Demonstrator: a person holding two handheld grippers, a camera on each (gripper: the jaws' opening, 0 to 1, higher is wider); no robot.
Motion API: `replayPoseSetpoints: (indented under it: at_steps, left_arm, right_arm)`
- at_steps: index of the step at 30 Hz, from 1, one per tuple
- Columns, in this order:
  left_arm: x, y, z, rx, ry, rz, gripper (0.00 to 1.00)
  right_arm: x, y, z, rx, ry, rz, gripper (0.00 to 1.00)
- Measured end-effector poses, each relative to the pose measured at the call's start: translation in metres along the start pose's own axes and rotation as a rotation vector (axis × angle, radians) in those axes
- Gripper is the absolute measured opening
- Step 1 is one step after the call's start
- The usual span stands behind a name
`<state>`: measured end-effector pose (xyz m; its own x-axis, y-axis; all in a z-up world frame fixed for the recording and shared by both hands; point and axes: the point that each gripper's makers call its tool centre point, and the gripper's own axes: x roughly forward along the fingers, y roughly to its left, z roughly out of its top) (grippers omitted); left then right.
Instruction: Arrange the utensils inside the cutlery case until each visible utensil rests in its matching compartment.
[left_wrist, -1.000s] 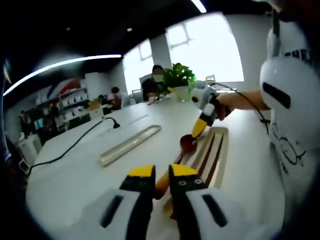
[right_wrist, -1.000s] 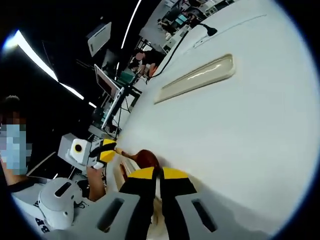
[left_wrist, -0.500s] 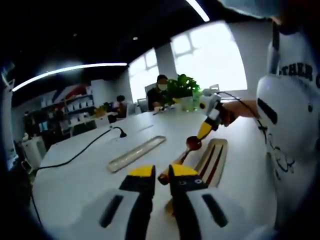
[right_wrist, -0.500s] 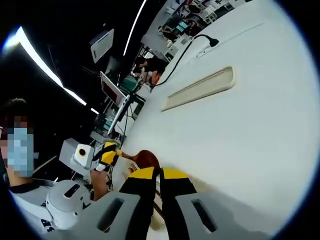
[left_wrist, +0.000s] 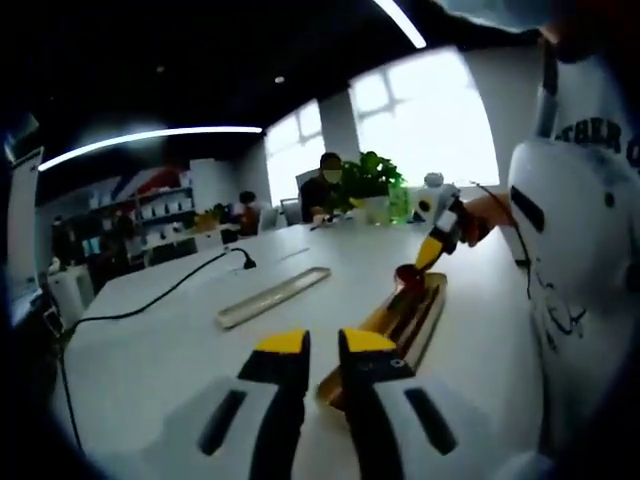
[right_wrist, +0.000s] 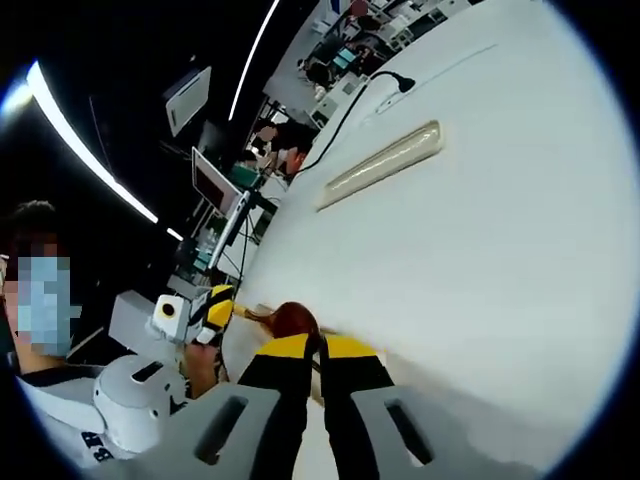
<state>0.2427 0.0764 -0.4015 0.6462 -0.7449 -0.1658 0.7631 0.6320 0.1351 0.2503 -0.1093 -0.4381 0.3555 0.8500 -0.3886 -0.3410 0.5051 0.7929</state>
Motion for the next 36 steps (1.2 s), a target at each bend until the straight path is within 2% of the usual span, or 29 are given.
replayPoseSetpoints:
  at_steps: [5, 11, 21, 26, 33, 36]
  left_arm:
    - [0.002, -0.007, -0.006, 0.009, 0.003, -0.023, 0.11]
    - [0.000, -0.008, -0.008, 0.003, -0.008, -0.026, 0.11]
    - [-0.004, -0.008, -0.018, 0.002, -0.002, -0.028, 0.11]
    - [0.001, -0.013, -0.020, -0.001, -0.002, -0.064, 0.11]
    - [0.012, -0.019, -0.026, 0.030, 0.028, -0.091, 0.12]
    - [0.015, -0.020, -0.025, 0.023, 0.024, -0.104, 0.12]
  right_arm:
    - [0.002, 0.004, -0.009, 0.018, -0.015, -0.018, 0.01]
    - [0.002, 0.007, -0.008, 0.000, -0.038, -0.069, 0.01]
    - [0.005, 0.004, -0.013, 0.040, -0.070, -0.125, 0.01]
    - [0.008, 0.006, -0.015, -0.017, -0.060, -0.172, 0.01]
    - [0.012, 0.006, -0.018, 0.006, -0.079, -0.190, 0.01]
    - [0.013, 0.007, -0.019, 0.007, -0.084, -0.197, 0.02]
